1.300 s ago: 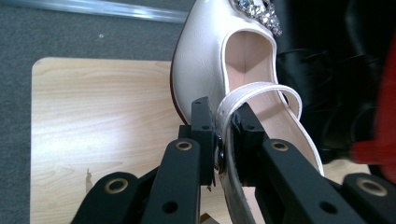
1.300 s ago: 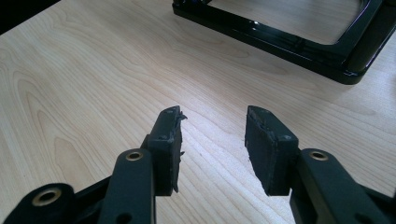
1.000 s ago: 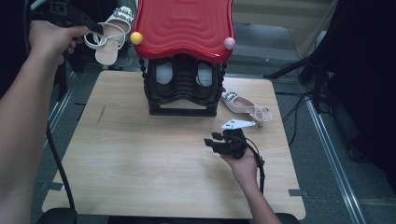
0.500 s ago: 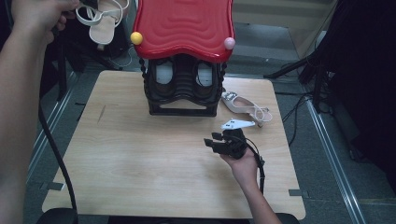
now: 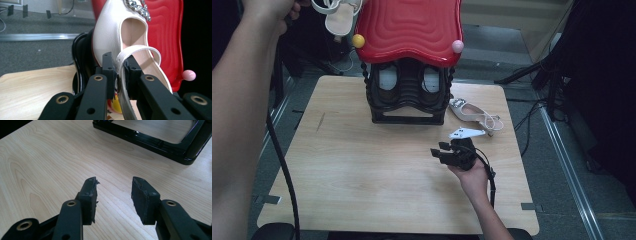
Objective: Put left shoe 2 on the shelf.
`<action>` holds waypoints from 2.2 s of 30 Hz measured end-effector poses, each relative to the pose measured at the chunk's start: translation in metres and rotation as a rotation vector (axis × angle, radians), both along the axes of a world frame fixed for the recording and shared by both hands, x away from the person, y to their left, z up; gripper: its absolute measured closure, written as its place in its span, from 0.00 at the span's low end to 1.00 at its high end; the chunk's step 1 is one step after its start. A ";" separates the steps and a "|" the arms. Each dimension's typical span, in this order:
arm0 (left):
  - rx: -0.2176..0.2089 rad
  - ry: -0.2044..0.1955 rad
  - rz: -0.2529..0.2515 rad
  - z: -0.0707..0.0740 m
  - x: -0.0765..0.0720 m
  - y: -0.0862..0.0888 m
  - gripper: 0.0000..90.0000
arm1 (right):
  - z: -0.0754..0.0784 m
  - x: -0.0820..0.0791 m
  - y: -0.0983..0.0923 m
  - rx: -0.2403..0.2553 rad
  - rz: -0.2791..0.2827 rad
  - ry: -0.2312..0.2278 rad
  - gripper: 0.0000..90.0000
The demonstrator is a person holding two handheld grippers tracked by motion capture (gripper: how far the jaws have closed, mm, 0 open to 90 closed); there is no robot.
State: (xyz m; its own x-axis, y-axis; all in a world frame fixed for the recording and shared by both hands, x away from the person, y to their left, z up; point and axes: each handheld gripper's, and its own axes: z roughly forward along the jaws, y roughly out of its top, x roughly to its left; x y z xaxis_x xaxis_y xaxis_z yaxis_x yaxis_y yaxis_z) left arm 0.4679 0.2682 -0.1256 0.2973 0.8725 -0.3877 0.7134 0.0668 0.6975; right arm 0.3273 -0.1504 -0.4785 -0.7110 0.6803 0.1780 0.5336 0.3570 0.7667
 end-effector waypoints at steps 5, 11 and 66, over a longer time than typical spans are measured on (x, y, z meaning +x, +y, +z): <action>-0.004 -0.004 -0.029 -0.001 0.008 -0.022 0.92 | 0.001 0.000 0.000 0.000 0.004 -0.002 0.63; -0.020 0.002 -0.050 -0.009 0.019 -0.045 0.92 | 0.001 -0.001 0.000 -0.001 0.008 -0.010 0.63; 0.103 -0.074 -0.107 -0.016 0.001 -0.056 0.60 | 0.004 -0.001 -0.005 0.016 -0.002 -0.015 0.63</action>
